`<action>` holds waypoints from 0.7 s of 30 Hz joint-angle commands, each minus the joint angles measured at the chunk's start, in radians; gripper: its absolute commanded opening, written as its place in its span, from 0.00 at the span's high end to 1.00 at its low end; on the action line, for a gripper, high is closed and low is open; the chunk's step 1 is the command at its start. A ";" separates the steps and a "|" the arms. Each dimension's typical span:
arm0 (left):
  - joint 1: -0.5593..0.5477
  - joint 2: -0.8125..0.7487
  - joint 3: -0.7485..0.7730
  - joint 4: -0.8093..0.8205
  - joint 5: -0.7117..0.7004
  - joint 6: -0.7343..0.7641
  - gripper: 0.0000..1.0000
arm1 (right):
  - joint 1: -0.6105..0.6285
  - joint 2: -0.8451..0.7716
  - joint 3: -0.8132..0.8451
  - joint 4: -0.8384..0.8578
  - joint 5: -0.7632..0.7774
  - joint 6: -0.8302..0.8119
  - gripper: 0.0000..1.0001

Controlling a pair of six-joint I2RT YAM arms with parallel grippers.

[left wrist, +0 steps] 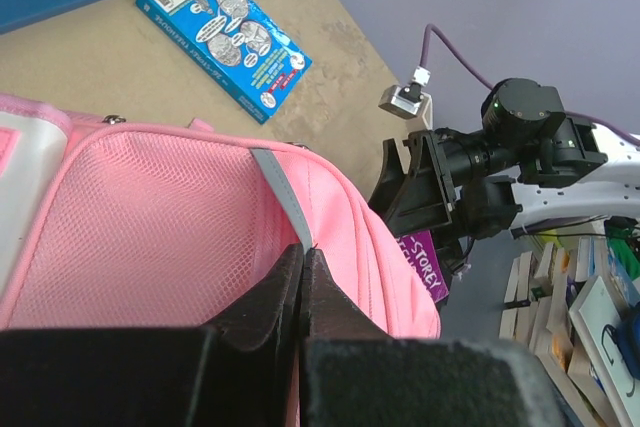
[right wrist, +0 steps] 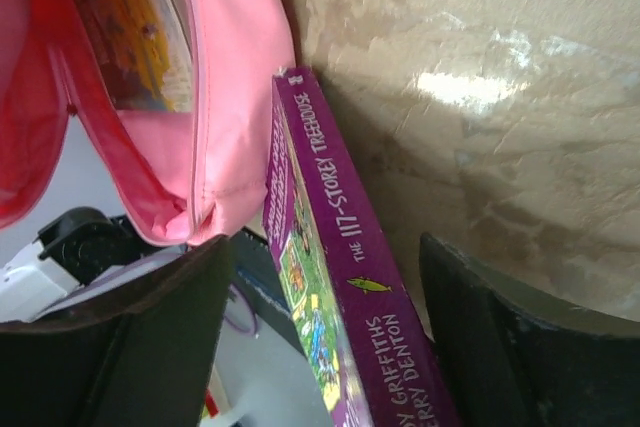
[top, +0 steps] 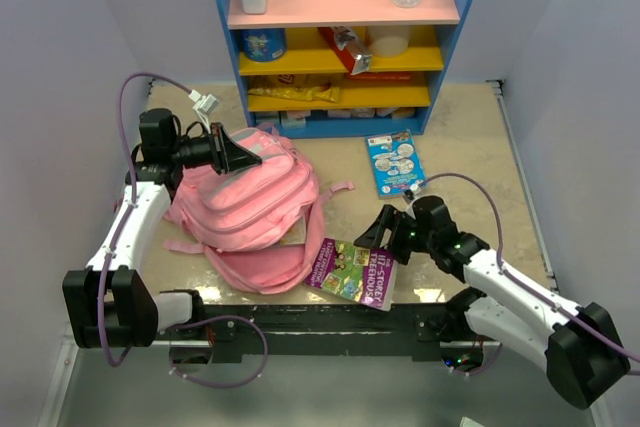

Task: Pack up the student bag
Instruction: Pick up the book from the center of the board.

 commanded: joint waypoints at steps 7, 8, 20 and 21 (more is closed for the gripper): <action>0.005 -0.038 0.040 0.123 0.040 -0.041 1.00 | 0.008 0.167 0.191 -0.140 -0.201 -0.225 0.49; 0.005 -0.039 0.040 0.123 0.037 -0.042 1.00 | 0.008 0.176 0.210 -0.162 -0.201 -0.251 0.50; 0.003 -0.035 0.040 0.198 0.037 -0.080 1.00 | 0.007 0.294 0.351 -0.298 -0.259 -0.453 1.00; 0.003 -0.032 0.048 0.196 0.037 -0.082 1.00 | 0.008 0.294 0.359 -0.304 -0.265 -0.451 1.00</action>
